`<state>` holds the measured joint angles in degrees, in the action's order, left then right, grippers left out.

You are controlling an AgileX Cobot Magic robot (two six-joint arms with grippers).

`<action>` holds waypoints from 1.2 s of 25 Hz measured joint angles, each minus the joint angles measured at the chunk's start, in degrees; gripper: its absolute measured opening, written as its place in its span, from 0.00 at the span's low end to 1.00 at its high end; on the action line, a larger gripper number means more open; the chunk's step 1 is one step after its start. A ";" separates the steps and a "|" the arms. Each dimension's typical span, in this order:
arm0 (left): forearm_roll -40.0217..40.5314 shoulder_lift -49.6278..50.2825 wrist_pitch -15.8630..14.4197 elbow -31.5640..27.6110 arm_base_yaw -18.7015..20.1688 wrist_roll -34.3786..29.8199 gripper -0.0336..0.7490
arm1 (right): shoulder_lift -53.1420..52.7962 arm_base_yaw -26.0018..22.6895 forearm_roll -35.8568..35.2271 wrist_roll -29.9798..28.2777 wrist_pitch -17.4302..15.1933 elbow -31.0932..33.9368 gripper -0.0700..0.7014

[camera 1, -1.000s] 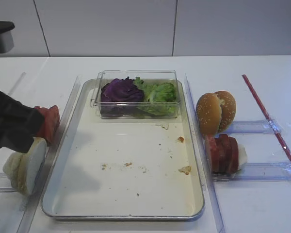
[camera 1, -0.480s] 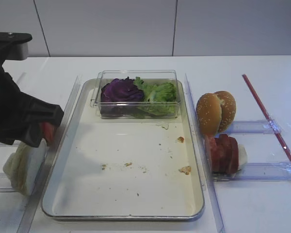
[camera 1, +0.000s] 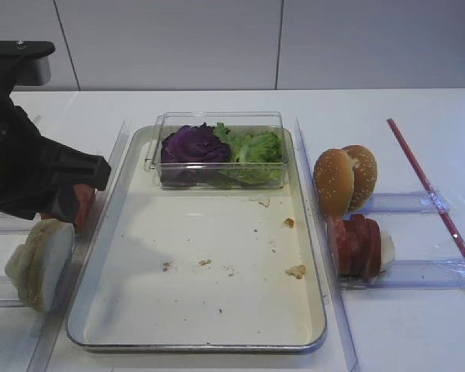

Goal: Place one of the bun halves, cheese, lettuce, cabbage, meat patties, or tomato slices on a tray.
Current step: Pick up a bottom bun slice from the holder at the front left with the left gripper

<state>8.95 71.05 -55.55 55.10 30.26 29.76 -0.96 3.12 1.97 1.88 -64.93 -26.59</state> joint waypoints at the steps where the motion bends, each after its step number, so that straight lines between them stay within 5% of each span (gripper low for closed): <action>1: 0.00 0.00 0.26 0.00 0.00 0.00 0.46 | 0.00 0.00 0.00 0.00 0.00 0.00 1.00; 30: -0.04 9.12 -1.27 0.63 0.13 -3.38 0.46 | 0.00 0.00 0.00 0.00 0.00 0.00 1.00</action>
<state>8.92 80.18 -56.83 55.73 30.39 26.39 -0.96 3.12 1.97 1.88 -64.93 -26.59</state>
